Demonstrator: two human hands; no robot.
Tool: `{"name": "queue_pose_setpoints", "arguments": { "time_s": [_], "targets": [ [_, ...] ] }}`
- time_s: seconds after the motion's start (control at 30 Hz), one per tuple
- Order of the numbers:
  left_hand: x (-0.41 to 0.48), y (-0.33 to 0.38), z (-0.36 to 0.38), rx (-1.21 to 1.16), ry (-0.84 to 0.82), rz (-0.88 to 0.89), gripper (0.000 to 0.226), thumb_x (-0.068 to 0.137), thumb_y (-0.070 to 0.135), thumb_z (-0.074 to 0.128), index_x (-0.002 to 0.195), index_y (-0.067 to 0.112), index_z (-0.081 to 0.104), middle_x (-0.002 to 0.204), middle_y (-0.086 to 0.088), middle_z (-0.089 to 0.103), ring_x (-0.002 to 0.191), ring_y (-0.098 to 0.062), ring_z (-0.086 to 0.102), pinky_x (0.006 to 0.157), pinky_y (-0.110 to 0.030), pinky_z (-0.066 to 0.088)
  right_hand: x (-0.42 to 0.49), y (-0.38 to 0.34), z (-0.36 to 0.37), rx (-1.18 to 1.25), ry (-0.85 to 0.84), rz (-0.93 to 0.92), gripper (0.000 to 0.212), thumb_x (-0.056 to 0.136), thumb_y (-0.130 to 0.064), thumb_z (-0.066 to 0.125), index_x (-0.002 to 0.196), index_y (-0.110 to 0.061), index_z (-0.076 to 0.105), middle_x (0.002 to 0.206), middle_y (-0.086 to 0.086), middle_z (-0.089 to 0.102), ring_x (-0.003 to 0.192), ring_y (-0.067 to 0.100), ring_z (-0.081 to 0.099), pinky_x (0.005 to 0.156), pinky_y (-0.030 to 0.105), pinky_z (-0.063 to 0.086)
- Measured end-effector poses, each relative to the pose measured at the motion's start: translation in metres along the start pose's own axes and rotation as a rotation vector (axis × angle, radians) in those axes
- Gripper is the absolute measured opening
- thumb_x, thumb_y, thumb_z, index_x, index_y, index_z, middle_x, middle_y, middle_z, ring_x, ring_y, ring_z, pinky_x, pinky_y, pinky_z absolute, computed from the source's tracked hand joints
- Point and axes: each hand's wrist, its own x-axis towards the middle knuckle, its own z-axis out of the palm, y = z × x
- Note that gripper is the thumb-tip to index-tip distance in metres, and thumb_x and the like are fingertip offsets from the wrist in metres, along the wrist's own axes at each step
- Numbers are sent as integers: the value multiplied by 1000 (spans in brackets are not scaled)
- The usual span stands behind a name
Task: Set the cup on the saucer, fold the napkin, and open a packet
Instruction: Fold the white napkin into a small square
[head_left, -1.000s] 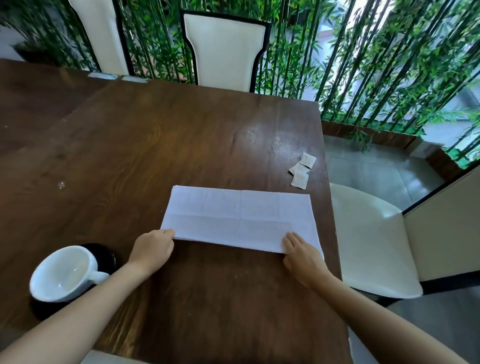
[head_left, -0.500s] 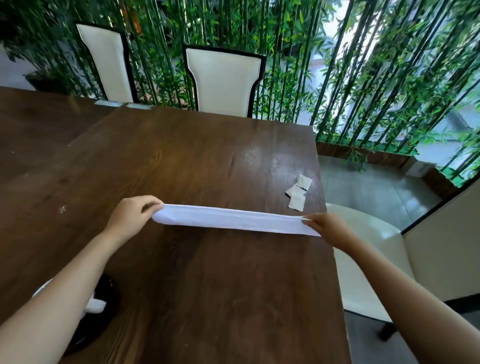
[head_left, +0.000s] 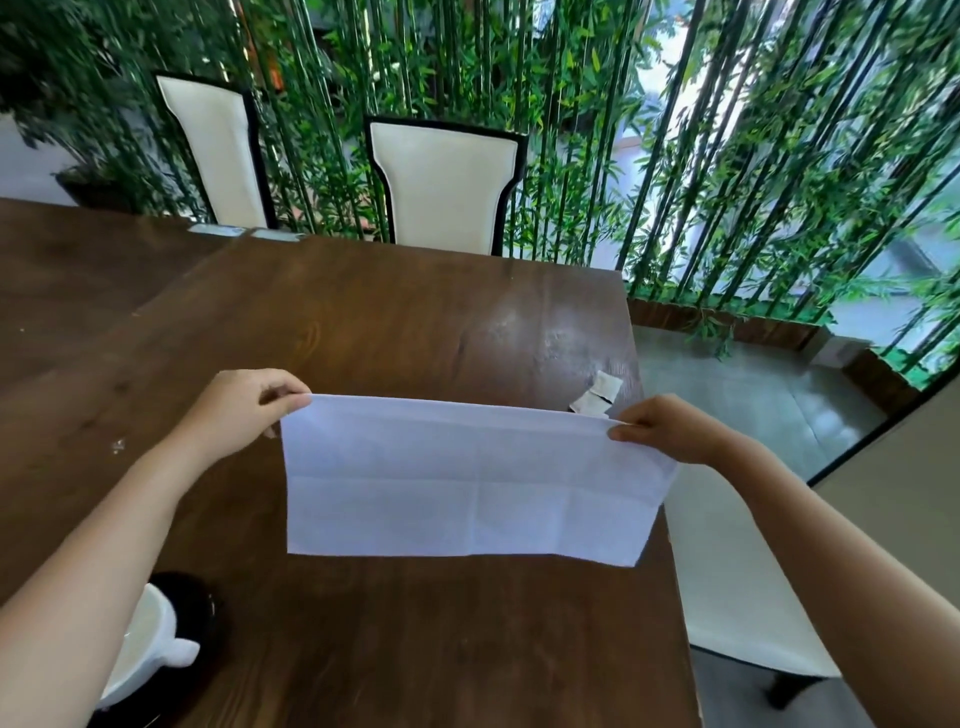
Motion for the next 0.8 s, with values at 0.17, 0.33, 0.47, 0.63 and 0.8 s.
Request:
{"name": "queue_pose_setpoints", "arguments": {
  "time_s": [0.17, 0.33, 0.47, 0.63, 0.8],
  "targets": [
    [30, -24, 25, 99, -120, -137, 12, 87, 20, 63, 79, 29, 67, 84, 4, 66, 55, -16, 65, 52, -25, 50, 35, 14, 21, -60, -35, 61, 39, 93, -26, 55, 62, -5, 49, 64, 12, 47, 62, 17, 40, 60, 30, 29],
    [59, -40, 45, 165, -131, -241, 6, 86, 18, 63, 85, 20, 68, 92, -4, 67, 68, -17, 62, 62, -32, 53, 66, 14, 33, -116, -3, 106, 35, 92, -25, 54, 61, -10, 47, 65, 9, 50, 65, 22, 45, 56, 32, 28],
    [67, -49, 63, 233, -123, -286, 6, 85, 18, 64, 85, 17, 70, 97, -5, 68, 76, -17, 59, 65, -31, 44, 76, 15, 51, -161, 2, 142, 27, 94, -28, 52, 91, -7, 69, 92, 15, 67, 84, 31, 59, 68, 32, 42],
    [47, -65, 86, 244, -94, -296, 8, 86, 16, 63, 81, 18, 69, 93, -1, 68, 83, -17, 59, 63, -29, 41, 63, 24, 93, -209, 145, 115, 25, 93, -29, 53, 110, -23, 70, 110, 14, 69, 102, 34, 62, 79, 37, 49],
    [3, -79, 105, 240, -5, -229, 9, 84, 13, 63, 78, 17, 68, 90, 2, 66, 83, -19, 59, 61, -30, 40, 33, 37, 132, -210, 280, -82, 18, 80, -12, 70, 96, -16, 76, 97, 2, 77, 91, 28, 69, 70, 39, 59]
  ]
}}
